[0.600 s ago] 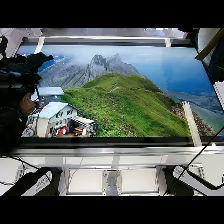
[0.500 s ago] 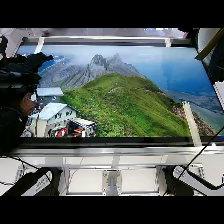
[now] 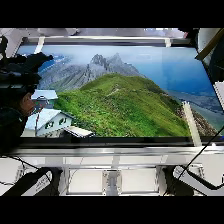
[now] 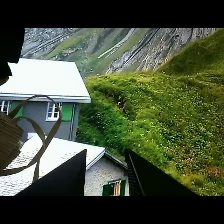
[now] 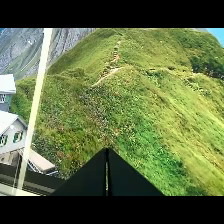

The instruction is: Fold the clothes and pants, and hang the long-sleeved shirts on hangers.

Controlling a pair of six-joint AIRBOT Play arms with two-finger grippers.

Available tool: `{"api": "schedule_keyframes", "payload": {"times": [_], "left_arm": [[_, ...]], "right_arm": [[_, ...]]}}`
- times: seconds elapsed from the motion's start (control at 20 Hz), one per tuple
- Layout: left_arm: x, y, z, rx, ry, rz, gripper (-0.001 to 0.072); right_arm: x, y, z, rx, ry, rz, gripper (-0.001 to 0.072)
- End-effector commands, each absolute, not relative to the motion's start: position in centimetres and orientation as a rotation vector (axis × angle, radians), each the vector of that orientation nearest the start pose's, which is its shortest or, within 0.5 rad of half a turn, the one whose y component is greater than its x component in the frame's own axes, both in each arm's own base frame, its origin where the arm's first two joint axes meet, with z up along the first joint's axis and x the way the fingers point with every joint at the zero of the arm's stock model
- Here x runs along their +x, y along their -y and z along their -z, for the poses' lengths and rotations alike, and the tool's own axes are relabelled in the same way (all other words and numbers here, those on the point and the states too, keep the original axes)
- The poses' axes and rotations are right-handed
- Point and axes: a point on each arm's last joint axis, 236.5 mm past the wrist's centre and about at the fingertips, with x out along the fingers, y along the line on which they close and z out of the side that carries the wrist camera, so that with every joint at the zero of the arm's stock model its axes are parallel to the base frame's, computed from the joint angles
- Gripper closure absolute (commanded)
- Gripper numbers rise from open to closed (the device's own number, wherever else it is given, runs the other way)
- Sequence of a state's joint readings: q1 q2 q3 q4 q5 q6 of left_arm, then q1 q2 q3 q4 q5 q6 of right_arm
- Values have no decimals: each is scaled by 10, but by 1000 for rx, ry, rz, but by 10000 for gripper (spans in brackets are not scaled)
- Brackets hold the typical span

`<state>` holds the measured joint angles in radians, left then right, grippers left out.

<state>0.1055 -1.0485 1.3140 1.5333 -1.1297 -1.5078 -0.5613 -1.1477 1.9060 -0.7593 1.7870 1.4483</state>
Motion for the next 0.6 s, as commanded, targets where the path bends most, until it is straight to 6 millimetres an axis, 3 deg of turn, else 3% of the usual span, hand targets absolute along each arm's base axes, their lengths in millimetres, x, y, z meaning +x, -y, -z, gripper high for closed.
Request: {"api": "schedule_keyframes", "payload": {"times": [0.0,0.1,0.35,0.55], "left_arm": [[401,-35,-166,-15,-841,-48,429],[420,-37,-169,-11,-783,-53,429],[432,-55,-130,37,-877,-93,423],[434,-106,-108,242,-957,-227,421]], "right_arm": [[320,4,-319,379,-816,-343,682],[320,4,-319,379,-816,-342,682],[322,5,-317,383,-822,-340,682],[323,5,-317,387,-824,-345,682]]}}
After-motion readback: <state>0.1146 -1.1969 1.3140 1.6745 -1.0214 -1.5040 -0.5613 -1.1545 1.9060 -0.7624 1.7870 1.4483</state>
